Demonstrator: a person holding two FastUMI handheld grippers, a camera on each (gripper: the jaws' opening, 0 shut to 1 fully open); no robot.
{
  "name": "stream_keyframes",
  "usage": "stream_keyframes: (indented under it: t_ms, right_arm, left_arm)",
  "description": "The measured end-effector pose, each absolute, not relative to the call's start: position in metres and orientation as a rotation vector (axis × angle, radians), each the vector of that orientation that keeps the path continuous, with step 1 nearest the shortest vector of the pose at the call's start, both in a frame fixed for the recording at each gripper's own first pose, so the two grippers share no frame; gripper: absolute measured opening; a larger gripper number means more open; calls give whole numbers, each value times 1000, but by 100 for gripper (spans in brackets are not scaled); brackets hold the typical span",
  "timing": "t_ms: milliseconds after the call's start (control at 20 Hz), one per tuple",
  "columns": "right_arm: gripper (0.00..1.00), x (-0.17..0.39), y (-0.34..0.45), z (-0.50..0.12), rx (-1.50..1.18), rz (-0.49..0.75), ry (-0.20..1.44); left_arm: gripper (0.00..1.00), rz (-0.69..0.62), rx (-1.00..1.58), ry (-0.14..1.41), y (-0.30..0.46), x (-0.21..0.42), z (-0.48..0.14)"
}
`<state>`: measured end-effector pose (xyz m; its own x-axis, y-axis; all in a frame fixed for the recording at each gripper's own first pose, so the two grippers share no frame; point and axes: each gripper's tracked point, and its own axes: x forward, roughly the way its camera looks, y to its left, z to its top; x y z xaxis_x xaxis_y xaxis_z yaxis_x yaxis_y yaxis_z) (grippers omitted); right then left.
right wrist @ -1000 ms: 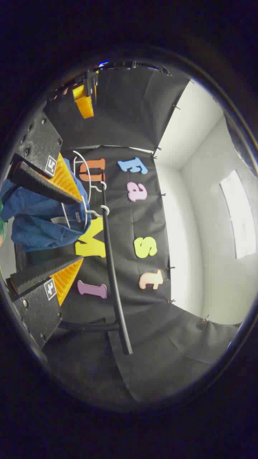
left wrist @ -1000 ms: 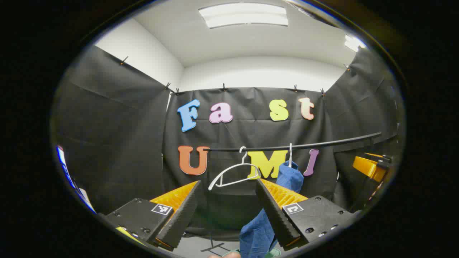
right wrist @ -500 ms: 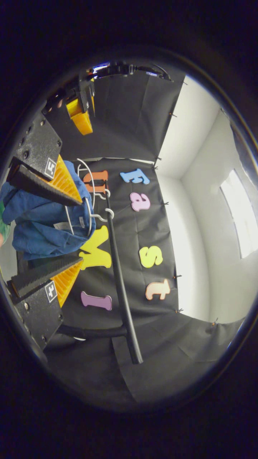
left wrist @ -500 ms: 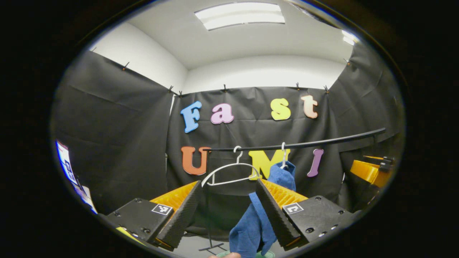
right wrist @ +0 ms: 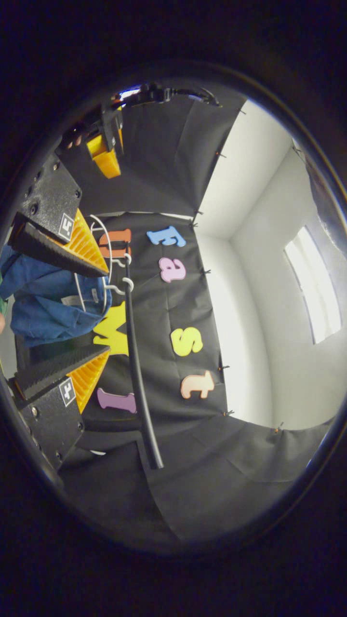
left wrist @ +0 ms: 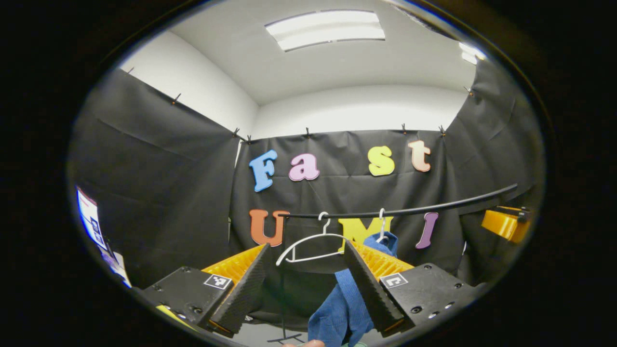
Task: Grasp the clothes on the hanger with both hands and then place them into the laundry hamper below.
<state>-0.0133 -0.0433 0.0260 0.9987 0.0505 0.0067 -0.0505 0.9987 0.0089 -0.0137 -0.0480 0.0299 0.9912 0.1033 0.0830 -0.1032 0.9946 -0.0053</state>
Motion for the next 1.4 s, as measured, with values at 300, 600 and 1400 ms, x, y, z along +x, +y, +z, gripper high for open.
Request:
stream_keyframes:
  t_ms: [300,600,1400]
  right_arm:
    - [88,3,-53,1,9,-61,37]
    - [88,41,-51,-27,-40,-76,73]
    - [88,205,-17,-146,-28,-15,172]
  left_arm:
    - [100,-64,-107,32,-103,0,2]
    - [100,-193,-85,123,-158,19,-28]
    - [94,-216,-11,236,-157,114,-105]
